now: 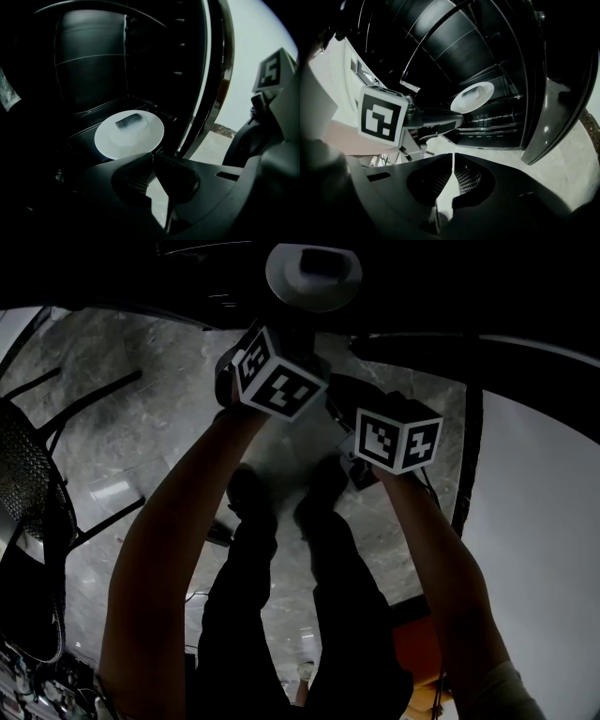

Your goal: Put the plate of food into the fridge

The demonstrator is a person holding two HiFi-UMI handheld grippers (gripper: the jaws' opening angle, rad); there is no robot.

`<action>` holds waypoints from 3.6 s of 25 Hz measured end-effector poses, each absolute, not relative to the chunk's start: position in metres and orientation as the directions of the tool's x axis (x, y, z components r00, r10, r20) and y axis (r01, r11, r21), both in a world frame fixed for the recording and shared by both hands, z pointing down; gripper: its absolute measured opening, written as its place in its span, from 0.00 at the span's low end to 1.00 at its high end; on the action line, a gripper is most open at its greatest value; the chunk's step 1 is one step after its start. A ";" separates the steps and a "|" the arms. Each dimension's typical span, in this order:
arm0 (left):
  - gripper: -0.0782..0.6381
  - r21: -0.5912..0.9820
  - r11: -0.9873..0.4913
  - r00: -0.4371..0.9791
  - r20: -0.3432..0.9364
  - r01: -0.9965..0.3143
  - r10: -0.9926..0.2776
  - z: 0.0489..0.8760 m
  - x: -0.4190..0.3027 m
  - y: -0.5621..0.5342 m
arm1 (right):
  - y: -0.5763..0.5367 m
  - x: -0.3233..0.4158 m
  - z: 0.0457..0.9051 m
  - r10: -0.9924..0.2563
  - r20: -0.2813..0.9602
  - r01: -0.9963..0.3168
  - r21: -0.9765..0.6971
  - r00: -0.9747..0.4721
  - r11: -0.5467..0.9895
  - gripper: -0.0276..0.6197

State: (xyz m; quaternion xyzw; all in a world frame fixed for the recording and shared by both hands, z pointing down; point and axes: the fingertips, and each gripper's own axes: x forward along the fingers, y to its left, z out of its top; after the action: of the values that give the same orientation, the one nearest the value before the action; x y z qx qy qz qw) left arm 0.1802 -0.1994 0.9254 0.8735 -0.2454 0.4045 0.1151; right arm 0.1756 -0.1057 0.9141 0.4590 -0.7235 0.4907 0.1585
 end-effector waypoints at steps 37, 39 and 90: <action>0.13 0.104 -0.779 0.545 0.771 -0.618 -0.330 0.901 0.133 -0.170 | -0.067 0.158 0.902 -0.435 0.727 -0.825 -0.560 -0.532 0.073 0.09; 0.13 0.114 -0.763 0.536 0.777 -0.636 -0.331 0.897 0.113 -0.165 | -0.066 0.143 0.896 -0.424 0.726 -0.822 -0.562 -0.541 0.087 0.09; 0.12 0.240 -0.706 0.473 0.868 -0.667 -0.152 0.737 -0.071 -0.056 | -0.017 0.019 0.721 -0.170 0.851 -0.861 -0.460 -0.497 0.216 0.09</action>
State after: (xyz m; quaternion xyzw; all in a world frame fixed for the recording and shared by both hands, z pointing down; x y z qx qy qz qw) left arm -0.0715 -0.0557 0.7371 0.8084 -0.2532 0.4464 0.2882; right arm 0.0192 -0.0170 0.7214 0.3679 -0.7012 0.5067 0.3410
